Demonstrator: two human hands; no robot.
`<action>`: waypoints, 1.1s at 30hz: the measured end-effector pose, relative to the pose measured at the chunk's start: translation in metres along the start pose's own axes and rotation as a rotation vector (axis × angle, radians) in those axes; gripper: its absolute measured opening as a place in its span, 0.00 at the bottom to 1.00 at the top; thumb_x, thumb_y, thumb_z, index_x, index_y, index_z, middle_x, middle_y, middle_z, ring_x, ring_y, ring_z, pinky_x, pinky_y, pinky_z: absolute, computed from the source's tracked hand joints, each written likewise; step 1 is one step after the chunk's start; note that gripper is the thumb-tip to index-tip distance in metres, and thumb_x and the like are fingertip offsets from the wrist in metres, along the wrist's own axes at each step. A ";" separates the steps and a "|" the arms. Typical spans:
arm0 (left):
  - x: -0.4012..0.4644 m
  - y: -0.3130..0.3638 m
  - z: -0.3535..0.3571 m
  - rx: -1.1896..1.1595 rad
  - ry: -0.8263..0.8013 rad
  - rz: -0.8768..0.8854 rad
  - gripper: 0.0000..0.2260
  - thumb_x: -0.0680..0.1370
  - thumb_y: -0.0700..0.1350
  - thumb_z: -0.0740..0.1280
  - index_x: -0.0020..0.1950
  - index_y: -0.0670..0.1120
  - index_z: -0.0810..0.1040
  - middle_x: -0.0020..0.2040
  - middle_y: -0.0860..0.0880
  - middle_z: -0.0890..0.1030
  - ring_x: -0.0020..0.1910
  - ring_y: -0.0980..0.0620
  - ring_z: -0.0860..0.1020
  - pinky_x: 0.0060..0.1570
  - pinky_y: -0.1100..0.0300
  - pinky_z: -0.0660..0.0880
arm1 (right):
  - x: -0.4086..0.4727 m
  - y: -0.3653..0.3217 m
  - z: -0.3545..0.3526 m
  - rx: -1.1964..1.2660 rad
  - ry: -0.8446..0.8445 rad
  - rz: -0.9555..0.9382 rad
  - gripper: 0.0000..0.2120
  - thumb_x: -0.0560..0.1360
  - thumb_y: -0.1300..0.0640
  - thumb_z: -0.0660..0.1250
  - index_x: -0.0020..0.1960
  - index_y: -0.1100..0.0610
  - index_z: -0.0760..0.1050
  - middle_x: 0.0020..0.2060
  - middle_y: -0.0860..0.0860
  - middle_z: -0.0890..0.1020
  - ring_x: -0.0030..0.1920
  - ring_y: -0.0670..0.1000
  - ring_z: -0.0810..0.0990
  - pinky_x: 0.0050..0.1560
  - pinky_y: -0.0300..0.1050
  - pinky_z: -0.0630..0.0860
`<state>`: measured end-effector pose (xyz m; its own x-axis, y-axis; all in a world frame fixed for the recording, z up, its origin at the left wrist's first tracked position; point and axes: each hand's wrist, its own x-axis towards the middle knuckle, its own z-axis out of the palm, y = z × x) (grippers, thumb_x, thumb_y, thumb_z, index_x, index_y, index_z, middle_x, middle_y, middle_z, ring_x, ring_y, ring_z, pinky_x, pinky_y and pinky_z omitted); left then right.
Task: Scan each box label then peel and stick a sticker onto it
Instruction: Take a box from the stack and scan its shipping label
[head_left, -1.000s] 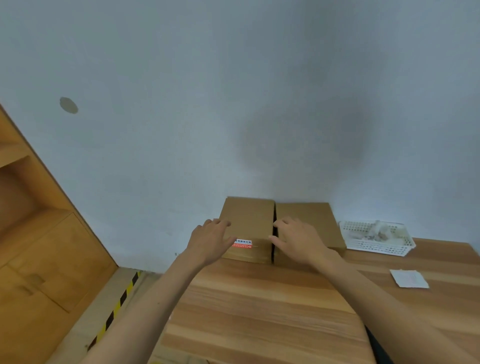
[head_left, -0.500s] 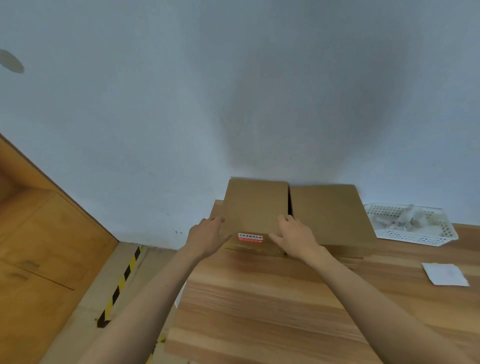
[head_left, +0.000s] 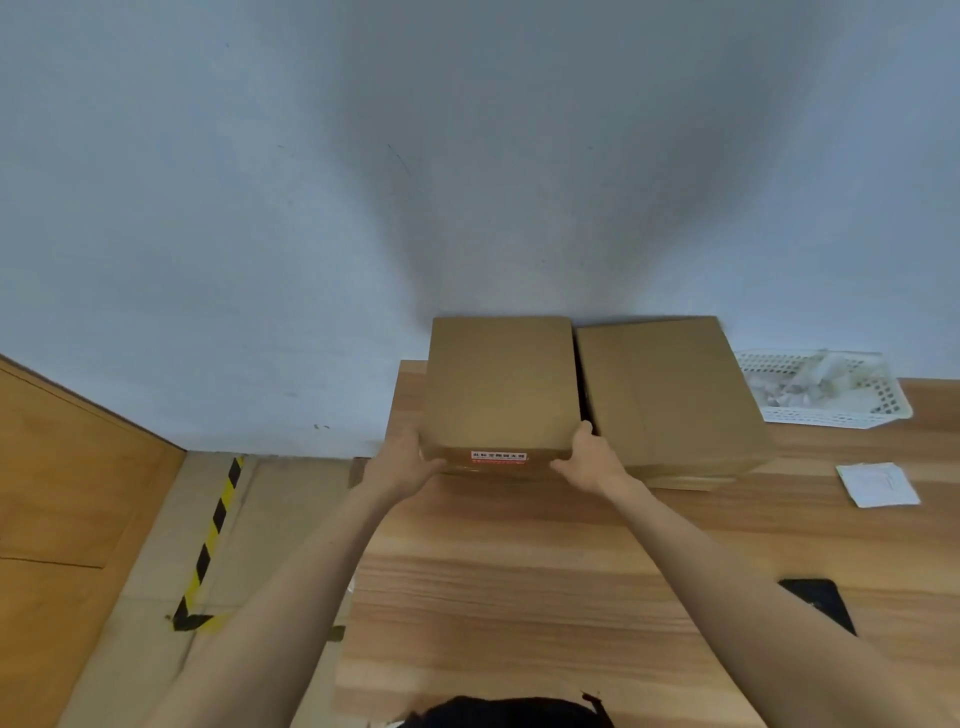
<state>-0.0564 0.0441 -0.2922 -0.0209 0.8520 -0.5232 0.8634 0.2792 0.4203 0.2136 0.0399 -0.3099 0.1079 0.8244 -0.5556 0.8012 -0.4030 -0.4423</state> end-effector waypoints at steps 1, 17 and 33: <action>0.005 -0.001 0.002 -0.046 -0.007 0.000 0.27 0.79 0.52 0.70 0.75 0.47 0.65 0.67 0.46 0.76 0.64 0.43 0.76 0.62 0.48 0.74 | 0.004 0.001 0.002 0.031 -0.007 0.022 0.33 0.79 0.55 0.68 0.73 0.69 0.56 0.63 0.65 0.76 0.62 0.64 0.77 0.55 0.51 0.74; 0.000 0.004 -0.015 -0.574 0.186 0.133 0.20 0.78 0.47 0.73 0.69 0.47 0.76 0.62 0.50 0.82 0.61 0.49 0.79 0.59 0.58 0.73 | -0.018 -0.002 -0.020 0.428 0.224 -0.143 0.19 0.75 0.50 0.74 0.59 0.57 0.72 0.50 0.48 0.79 0.48 0.48 0.78 0.44 0.42 0.73; -0.055 0.049 -0.067 -0.688 0.135 0.376 0.22 0.77 0.57 0.72 0.70 0.62 0.72 0.58 0.61 0.82 0.56 0.65 0.79 0.51 0.68 0.74 | -0.051 -0.021 -0.085 0.488 0.424 -0.288 0.30 0.67 0.27 0.68 0.59 0.45 0.78 0.53 0.47 0.81 0.56 0.47 0.77 0.59 0.51 0.76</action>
<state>-0.0472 0.0402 -0.1930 0.1113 0.9774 -0.1799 0.3205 0.1360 0.9374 0.2411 0.0407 -0.2121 0.2303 0.9689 -0.0907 0.4878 -0.1956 -0.8508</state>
